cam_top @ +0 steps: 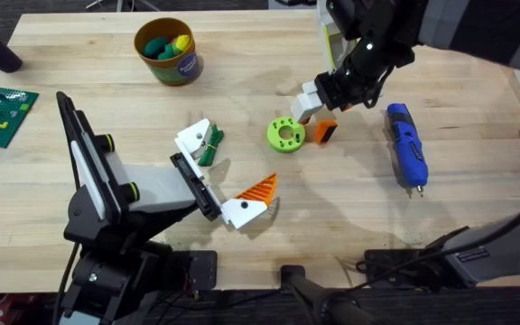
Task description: Pick up the gripper from the table and insert it into the empty holder that is missing its gripper. Then pick up a screw, insert it into the mounting hole, and use the screwdriver to tighten it. Finally, clean up the table by picking up the vegetable and placing it into the bucket.
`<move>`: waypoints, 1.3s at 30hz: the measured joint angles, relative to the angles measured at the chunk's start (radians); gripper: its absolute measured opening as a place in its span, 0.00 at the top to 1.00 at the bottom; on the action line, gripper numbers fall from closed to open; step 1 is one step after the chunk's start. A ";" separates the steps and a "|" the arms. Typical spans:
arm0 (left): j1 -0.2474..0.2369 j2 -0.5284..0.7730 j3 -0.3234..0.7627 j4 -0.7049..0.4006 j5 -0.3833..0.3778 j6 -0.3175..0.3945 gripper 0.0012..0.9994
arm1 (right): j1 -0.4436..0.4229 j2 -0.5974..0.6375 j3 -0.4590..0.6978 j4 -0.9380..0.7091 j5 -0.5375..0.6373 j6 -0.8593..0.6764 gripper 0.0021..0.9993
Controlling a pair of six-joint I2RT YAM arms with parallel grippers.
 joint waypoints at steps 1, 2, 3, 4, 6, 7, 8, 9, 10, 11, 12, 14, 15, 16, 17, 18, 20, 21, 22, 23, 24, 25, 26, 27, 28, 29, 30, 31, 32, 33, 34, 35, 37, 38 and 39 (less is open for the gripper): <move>0.000 0.000 0.000 0.000 -0.001 0.000 0.01 | 0.001 0.001 -0.003 -0.002 0.001 0.000 0.05; 0.000 0.000 0.000 0.000 -0.001 0.000 0.01 | 0.001 0.002 -0.003 -0.004 0.002 0.000 0.05; 0.000 0.000 0.000 0.000 -0.002 0.000 0.01 | 0.001 0.002 -0.003 -0.002 0.002 0.000 0.05; 0.000 0.000 0.000 0.000 -0.002 0.000 0.01 | 0.001 0.002 -0.003 0.001 0.001 0.000 0.05; 0.000 0.000 0.000 0.000 -0.002 0.000 0.01 | 0.001 0.002 -0.003 0.002 0.002 0.000 0.05; 0.000 0.000 0.000 0.000 -0.002 0.000 0.01 | 0.001 0.002 -0.003 0.002 0.001 0.000 0.05; 0.000 0.000 0.000 0.000 -0.002 0.000 0.01 | 0.000 0.002 -0.003 0.003 0.001 0.000 0.05; 0.000 0.000 0.000 0.000 -0.002 0.000 0.01 | 0.000 0.002 -0.003 0.003 0.001 0.000 0.05; 0.000 0.000 0.000 0.000 -0.002 0.000 0.01 | 0.000 0.002 -0.003 0.003 0.001 0.000 0.05; 0.000 0.000 0.000 0.000 -0.002 0.000 0.01 | 0.000 0.002 -0.003 0.002 0.001 0.000 0.05; 0.000 0.000 0.000 0.000 -0.002 0.000 0.01 | 0.000 0.003 -0.003 0.001 0.001 0.000 0.05; 0.000 0.000 0.000 0.000 -0.002 0.000 0.01 | 0.000 0.002 -0.003 -0.011 0.002 0.000 0.05; 0.000 0.000 0.000 0.000 -0.002 0.000 0.01 | 0.000 0.002 -0.002 -0.024 0.001 0.000 0.05; 0.000 0.000 0.000 0.000 -0.002 0.000 0.01 | 0.000 0.002 0.001 -0.039 0.002 0.002 0.05; 0.000 0.000 0.000 0.000 -0.002 0.000 0.01 | 0.000 0.002 0.006 -0.055 0.002 0.007 0.05; 0.000 0.000 0.000 0.000 -0.002 0.000 0.01 | 0.000 0.002 0.012 -0.072 0.001 0.014 0.05; 0.000 0.000 0.000 0.000 -0.002 0.000 0.01 | 0.000 -0.002 0.024 -0.097 0.002 0.031 0.05; 0.000 0.000 0.000 0.000 -0.002 0.000 0.01 | 0.000 -0.007 0.028 -0.109 0.002 0.043 0.05; 0.000 0.000 0.000 0.000 -0.002 0.000 0.01 | 0.000 -0.015 0.030 -0.118 0.002 0.054 0.05; 0.000 0.000 0.000 0.000 -0.002 0.000 0.01 | 0.000 -0.026 0.030 -0.126 0.001 0.065 0.05; 0.000 0.000 0.000 0.000 -0.002 0.000 0.01 | 0.000 -0.039 0.030 -0.134 0.001 0.078 0.05; 0.000 0.000 0.000 0.000 -0.002 0.000 0.01 | 0.000 -0.053 0.030 -0.142 0.001 0.093 0.05; 0.000 0.000 0.000 0.000 -0.002 0.000 0.01 | 0.000 -0.068 0.031 -0.151 0.001 0.108 0.05; 0.000 0.000 0.000 0.000 -0.002 0.000 0.01 | 0.000 -0.083 0.032 -0.168 0.001 0.126 0.05; 0.000 0.000 0.000 0.000 -0.002 0.000 0.01 | 0.000 -0.099 0.033 -0.188 0.001 0.144 0.05; 0.000 0.000 0.000 0.000 -0.002 0.000 0.01 | 0.000 -0.115 0.033 -0.202 0.001 0.161 0.05; 0.000 0.000 0.000 0.000 -0.002 0.000 0.01 | 0.000 -0.128 0.034 -0.210 0.001 0.176 0.05; 0.000 0.000 0.000 0.000 -0.002 0.000 0.01 | 0.001 -0.137 0.034 -0.208 0.002 0.188 0.05; 0.000 0.000 0.000 0.000 -0.002 0.000 0.01 | 0.003 -0.144 0.034 -0.203 0.002 0.199 0.05; 0.000 0.000 0.000 0.000 -0.002 0.000 0.01 | 0.007 -0.146 0.034 -0.196 0.004 0.208 0.05; 0.000 0.000 0.000 0.000 -0.002 0.000 0.01 | 0.012 -0.147 0.034 -0.188 0.006 0.217 0.05; 0.000 0.000 0.000 0.000 -0.002 0.000 0.01 | 0.017 -0.146 0.034 -0.182 0.006 0.225 0.05; 0.000 0.000 0.000 0.000 -0.002 0.000 0.01 | 0.028 -0.144 0.028 -0.162 0.006 0.238 0.05; 0.000 0.000 0.000 0.000 -0.002 0.000 0.01 | 0.032 -0.144 0.021 -0.149 0.006 0.242 0.05; 0.000 0.000 0.000 0.000 -0.002 0.000 0.01 | 0.034 -0.144 0.012 -0.135 0.006 0.247 0.05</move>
